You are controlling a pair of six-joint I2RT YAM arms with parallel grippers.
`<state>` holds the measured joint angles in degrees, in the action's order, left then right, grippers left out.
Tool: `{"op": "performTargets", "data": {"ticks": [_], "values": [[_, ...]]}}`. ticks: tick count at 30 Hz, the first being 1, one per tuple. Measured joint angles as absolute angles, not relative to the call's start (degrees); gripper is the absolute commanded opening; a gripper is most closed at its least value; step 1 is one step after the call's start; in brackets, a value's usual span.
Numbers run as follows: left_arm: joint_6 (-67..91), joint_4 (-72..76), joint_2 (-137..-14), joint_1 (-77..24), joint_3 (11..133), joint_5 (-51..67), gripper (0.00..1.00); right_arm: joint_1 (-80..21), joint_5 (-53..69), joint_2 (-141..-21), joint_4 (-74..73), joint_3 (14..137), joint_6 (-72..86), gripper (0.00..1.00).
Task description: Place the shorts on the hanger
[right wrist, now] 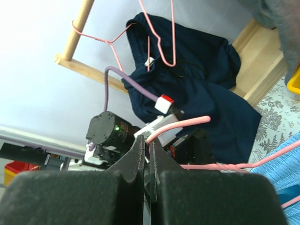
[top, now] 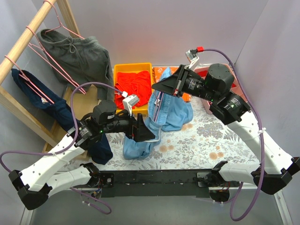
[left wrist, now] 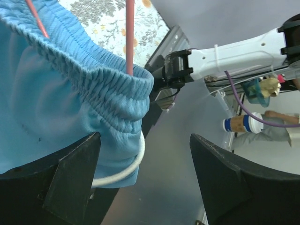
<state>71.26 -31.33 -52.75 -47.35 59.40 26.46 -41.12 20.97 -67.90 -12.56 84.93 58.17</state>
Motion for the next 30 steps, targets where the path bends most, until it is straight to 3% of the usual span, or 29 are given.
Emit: {"op": "performTargets", "data": {"ticks": [4,12,19,25,30], "values": [[72.8,-28.1,-52.8,-47.4,59.0,27.9,0.77,-41.1,23.0,-68.9,-13.8,88.2,58.0,0.01],[77.6,-18.5,-53.1,-47.4,56.5,27.5,0.66,-41.1,25.7,-70.9,-13.4,90.0,58.3,0.01],[80.7,-11.5,-54.6,-47.8,53.1,25.7,0.63,-41.0,27.2,-72.8,-13.0,91.5,59.1,0.01],[82.2,-4.7,-55.1,-48.3,51.1,24.3,0.49,-41.0,28.0,-73.2,-11.0,91.7,60.3,0.01],[83.5,0.3,-56.8,-48.8,50.6,24.3,0.47,-40.9,28.8,-73.3,-9.7,92.2,61.1,0.01]]}}
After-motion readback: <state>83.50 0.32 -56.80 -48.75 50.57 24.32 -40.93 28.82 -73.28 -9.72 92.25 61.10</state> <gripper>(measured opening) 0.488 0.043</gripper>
